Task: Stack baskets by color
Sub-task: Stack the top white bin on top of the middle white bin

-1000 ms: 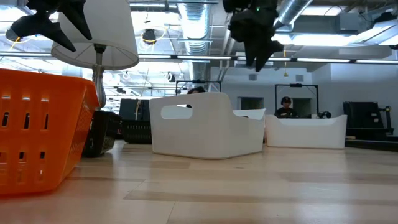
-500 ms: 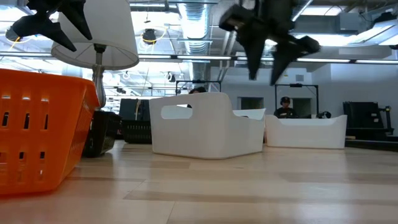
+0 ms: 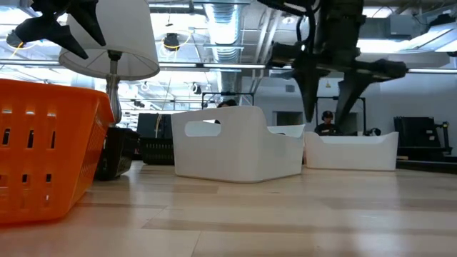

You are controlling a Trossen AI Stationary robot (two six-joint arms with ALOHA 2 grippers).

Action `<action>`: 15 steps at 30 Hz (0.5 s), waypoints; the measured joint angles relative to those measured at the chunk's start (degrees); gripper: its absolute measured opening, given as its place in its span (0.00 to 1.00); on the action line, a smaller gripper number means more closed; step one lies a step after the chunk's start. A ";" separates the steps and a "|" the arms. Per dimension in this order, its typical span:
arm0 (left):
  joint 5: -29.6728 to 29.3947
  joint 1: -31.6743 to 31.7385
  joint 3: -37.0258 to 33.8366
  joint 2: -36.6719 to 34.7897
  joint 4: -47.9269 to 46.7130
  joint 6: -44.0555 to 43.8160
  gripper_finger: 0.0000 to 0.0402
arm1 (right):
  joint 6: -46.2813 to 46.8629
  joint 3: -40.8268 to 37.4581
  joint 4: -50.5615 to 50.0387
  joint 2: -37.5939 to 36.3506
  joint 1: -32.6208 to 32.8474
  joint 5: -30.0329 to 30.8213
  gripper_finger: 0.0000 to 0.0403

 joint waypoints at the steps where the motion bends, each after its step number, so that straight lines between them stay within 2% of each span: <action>1: 0.01 -0.01 0.00 0.00 -0.02 0.00 0.58 | 0.00 -0.02 1.17 0.41 -0.26 0.00 0.53; 10: 0.02 -0.02 0.00 0.00 -0.03 0.01 0.58 | -1.02 0.03 5.67 3.91 -2.22 0.08 0.52; 15: 0.44 0.00 0.00 -0.02 -0.02 0.72 0.58 | -1.97 -0.14 10.91 4.59 -2.39 -2.01 0.52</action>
